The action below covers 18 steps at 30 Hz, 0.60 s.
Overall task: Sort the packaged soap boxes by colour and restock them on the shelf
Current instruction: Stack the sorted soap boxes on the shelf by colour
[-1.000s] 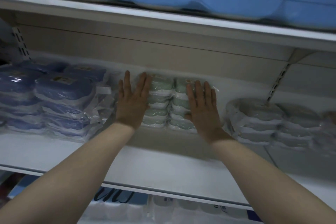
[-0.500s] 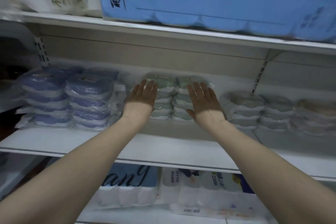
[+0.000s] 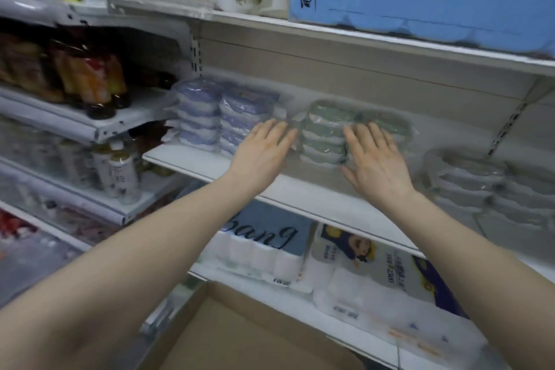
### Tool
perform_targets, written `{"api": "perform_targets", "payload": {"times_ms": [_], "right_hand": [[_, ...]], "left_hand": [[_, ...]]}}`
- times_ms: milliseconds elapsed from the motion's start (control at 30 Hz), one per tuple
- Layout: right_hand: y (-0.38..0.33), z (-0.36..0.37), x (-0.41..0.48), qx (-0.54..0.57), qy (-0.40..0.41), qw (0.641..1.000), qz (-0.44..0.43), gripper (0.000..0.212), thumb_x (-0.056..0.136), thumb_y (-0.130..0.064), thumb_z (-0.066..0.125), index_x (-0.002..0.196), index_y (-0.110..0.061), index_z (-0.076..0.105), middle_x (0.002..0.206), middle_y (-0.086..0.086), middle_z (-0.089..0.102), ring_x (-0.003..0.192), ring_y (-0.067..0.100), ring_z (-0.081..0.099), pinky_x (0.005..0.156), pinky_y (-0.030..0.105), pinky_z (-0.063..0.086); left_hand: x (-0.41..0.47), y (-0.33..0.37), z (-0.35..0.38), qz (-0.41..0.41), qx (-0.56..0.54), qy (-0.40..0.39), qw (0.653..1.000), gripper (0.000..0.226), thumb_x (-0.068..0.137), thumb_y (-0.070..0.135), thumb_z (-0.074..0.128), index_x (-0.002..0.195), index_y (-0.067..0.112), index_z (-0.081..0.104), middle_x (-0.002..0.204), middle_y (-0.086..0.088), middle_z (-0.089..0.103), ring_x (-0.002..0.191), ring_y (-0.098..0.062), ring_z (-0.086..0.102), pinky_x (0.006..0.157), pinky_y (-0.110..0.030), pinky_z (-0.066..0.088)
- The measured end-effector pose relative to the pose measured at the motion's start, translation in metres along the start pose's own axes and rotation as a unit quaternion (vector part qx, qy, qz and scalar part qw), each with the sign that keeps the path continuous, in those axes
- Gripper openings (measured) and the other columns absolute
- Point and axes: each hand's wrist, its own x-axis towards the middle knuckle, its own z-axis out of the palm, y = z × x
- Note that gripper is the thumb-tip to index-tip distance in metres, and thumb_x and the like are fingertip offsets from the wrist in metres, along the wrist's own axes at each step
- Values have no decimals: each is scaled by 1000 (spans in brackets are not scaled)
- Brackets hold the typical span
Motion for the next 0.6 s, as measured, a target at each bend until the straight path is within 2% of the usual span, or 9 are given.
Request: {"api": "perform_targets", "payload": {"times_ms": [167, 333, 467, 600], "right_hand": [[-41, -9, 5, 34, -11, 999, -33, 81, 86, -39, 67, 151, -7, 30, 148, 23, 41, 140, 42, 34, 115, 52, 28], [-86, 1, 34, 63, -21, 998, -24, 87, 85, -43, 68, 154, -13, 24, 151, 21, 36, 143, 40, 29, 111, 53, 33], [-124, 19, 72, 67, -40, 997, -12, 97, 80, -44, 74, 155, -19, 19, 155, 19, 29, 145, 40, 24, 108, 53, 37], [-160, 42, 120, 43, -68, 996, 29, 111, 70, -45, 82, 155, -23, 14, 156, 19, 25, 143, 43, 25, 104, 56, 40]], "left_hand": [[-42, -37, -14, -32, 31, -36, 998, 80, 73, 35, 79, 140, 10, 42, 140, -15, 47, 132, -36, 41, 109, -46, 34], [-65, -95, -1, -73, 32, -46, 996, 90, 74, 36, 80, 147, 12, 33, 147, -15, 39, 137, -35, 34, 112, -46, 31], [-56, -155, 22, -77, 26, -48, 996, 102, 73, 38, 80, 152, 15, 20, 154, -15, 28, 143, -36, 23, 115, -47, 26], [-27, -219, 52, -61, 34, -58, 996, 112, 68, 51, 79, 153, 17, 15, 155, -22, 22, 143, -42, 19, 116, -50, 21]]}}
